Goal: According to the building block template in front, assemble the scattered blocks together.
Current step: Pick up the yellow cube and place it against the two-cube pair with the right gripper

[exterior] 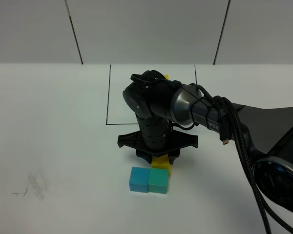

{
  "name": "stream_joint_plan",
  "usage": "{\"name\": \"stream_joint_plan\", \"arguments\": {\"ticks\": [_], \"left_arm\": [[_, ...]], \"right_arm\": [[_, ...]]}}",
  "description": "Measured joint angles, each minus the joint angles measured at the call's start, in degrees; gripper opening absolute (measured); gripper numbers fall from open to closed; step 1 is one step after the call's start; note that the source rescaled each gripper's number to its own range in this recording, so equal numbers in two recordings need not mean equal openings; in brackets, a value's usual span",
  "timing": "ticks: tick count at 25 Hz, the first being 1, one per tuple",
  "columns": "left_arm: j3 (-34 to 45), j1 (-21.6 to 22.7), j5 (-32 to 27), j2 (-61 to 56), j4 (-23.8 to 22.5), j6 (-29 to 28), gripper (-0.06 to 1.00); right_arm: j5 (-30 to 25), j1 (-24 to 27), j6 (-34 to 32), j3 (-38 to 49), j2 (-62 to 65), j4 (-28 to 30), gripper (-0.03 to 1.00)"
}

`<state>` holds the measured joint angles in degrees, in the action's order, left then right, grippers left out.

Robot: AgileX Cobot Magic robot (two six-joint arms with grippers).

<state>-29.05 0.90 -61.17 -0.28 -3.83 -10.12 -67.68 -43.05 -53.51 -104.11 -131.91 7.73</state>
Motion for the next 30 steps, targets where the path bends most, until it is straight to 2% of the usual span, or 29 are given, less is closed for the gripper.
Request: {"name": "stream_joint_plan", "arguments": {"ticks": [11,20,30], "left_arm": [[0.00,0.00,0.00,0.00,0.00,0.00,0.90],[0.00,0.00,0.00,0.00,0.00,0.00,0.90],[0.00,0.00,0.00,0.00,0.00,0.00,0.90]], "right_arm": [[3.89,0.00,-0.34,0.00,0.00,-3.52,0.03],[-0.19,0.00,-2.84,0.00,-0.06,-0.53,0.03],[-1.20,0.00,-2.84,-0.07,-0.06,-3.06,0.03]]}}
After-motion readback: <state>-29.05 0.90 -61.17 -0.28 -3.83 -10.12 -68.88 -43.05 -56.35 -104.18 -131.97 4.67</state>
